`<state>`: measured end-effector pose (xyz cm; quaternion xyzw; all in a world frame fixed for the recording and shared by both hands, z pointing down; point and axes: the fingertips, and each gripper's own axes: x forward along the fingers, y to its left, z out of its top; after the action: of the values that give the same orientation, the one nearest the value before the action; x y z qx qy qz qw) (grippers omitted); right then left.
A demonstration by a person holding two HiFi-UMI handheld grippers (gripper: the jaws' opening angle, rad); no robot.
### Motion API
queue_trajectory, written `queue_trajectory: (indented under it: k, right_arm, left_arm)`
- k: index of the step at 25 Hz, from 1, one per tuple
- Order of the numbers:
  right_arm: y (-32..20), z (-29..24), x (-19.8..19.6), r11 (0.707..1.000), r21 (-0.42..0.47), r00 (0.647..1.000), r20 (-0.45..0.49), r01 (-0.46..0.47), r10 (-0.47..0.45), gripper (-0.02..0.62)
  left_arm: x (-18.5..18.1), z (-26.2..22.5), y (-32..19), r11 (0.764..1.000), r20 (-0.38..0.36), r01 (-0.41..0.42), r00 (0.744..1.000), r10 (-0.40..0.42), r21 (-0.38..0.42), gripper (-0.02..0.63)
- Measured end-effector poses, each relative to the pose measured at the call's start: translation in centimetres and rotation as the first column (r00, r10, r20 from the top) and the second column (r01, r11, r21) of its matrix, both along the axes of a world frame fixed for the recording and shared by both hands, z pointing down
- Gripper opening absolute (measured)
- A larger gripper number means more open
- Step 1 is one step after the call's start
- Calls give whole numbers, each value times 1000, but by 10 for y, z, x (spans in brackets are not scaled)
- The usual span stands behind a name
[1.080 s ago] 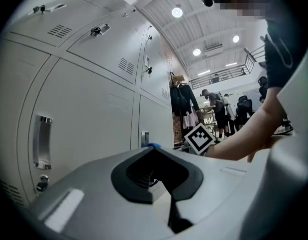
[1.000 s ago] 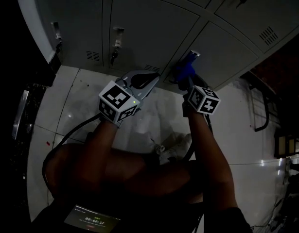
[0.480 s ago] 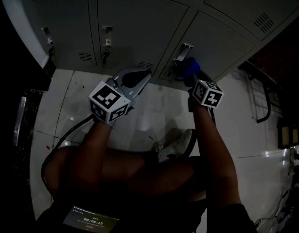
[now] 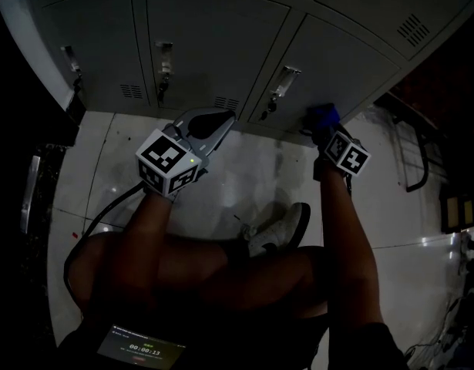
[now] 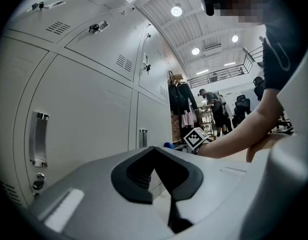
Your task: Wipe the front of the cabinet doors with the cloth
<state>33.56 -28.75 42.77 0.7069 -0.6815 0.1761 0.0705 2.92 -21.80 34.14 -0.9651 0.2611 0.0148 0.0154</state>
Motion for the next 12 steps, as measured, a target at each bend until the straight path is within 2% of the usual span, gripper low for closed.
queue_trajectory:
  k: [7,12]
  right_arm:
    - [14,2,59,988,0,985,81,-154,154,61]
    - [20,2,81,980,8,979,49,-198,198,61]
  left_arm:
    - [3,4,1,1000,14,-5,1000,5,-1,3]
    - [2,5,0,1000,15,-3,1000,3,-5,3]
